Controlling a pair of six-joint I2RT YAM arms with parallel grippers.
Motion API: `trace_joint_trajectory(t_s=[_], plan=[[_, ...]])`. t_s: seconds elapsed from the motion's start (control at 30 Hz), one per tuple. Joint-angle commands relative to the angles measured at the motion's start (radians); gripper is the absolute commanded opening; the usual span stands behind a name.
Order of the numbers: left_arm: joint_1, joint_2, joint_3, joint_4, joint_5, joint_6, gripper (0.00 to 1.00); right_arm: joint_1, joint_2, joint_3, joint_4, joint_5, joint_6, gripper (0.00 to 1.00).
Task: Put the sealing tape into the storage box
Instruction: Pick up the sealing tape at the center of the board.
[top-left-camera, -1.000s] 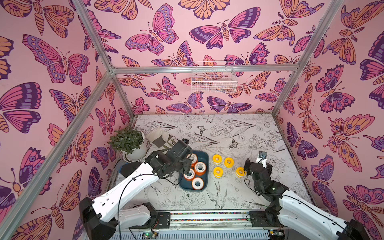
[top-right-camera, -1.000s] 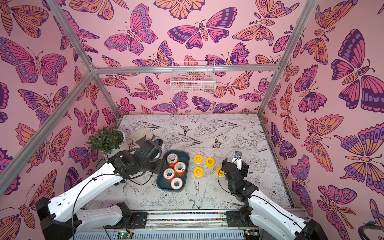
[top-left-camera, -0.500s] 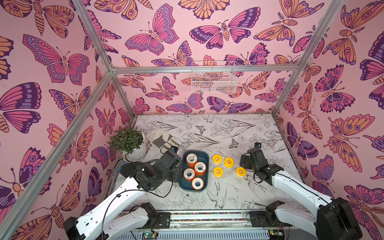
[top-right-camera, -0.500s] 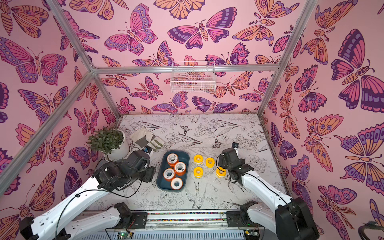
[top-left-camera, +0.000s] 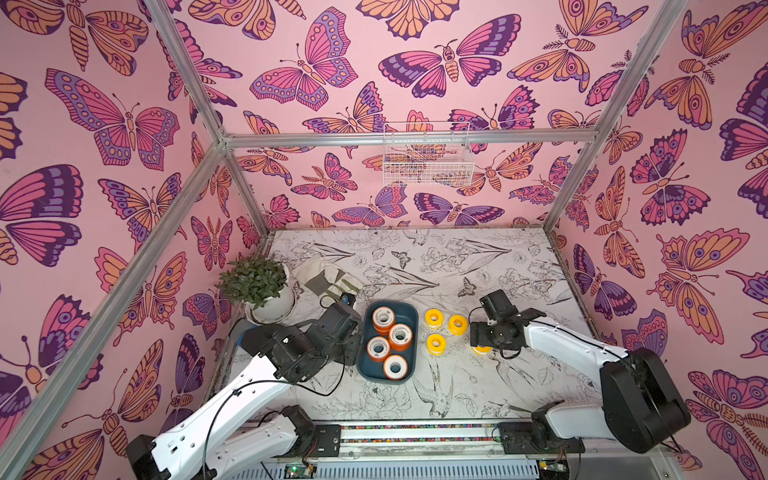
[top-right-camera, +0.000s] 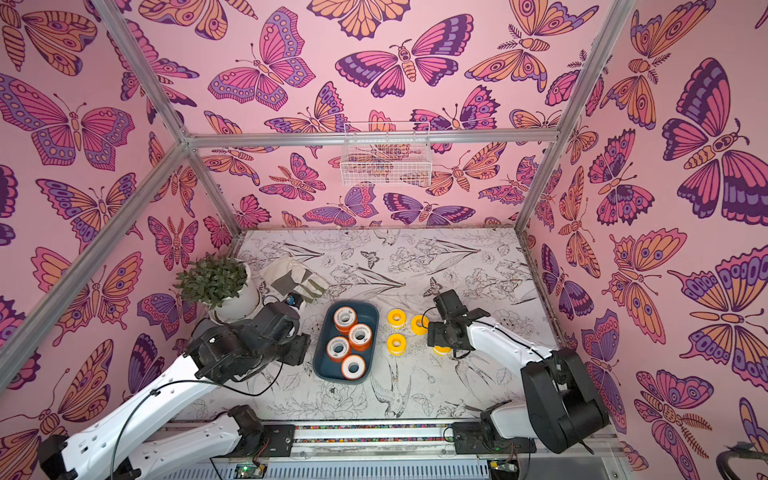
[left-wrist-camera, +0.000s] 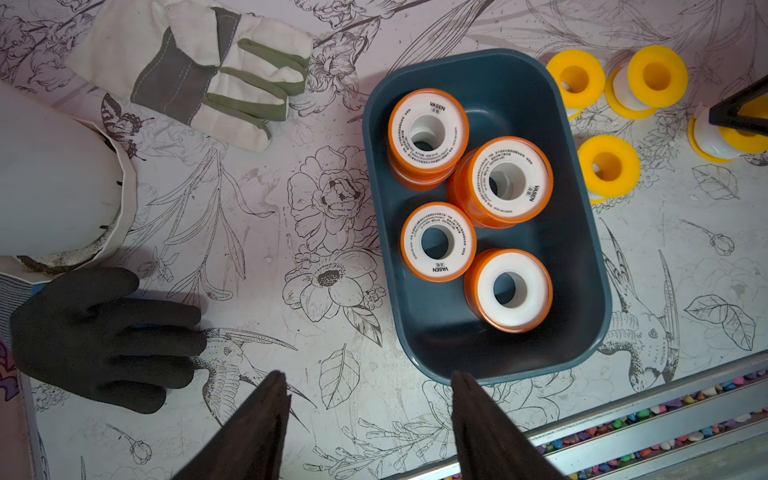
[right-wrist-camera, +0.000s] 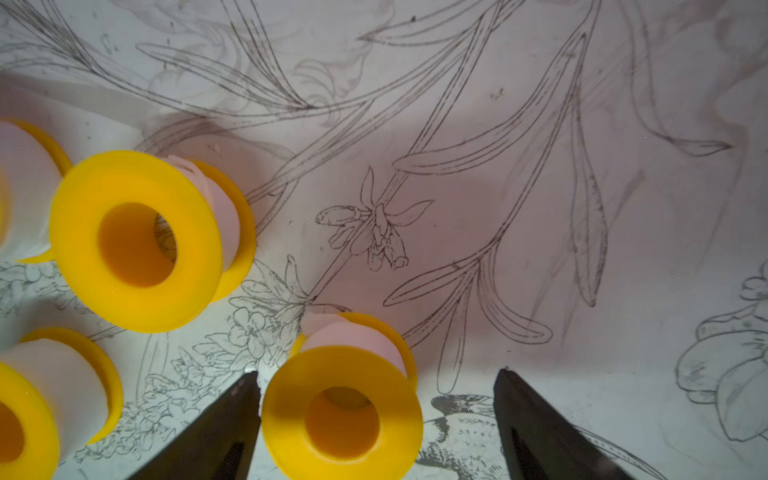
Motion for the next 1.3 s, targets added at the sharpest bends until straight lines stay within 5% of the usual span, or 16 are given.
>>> trace_joint_trajectory(t_s=[0.0,0.73,1.27], plan=[[0.008,0.0,-0.017,0.008,-0.006,0.009,0.67,0.002,0.025,0.027,-0.053,-0.046,0.009,0.9],[0.016,0.007,-0.021,0.01,-0.004,0.007,0.67,0.071,0.136,0.095,-0.069,0.0,0.0,0.67],[0.037,-0.011,-0.023,0.008,-0.029,0.004,0.67,0.174,0.031,0.232,-0.208,0.01,0.002,0.6]])
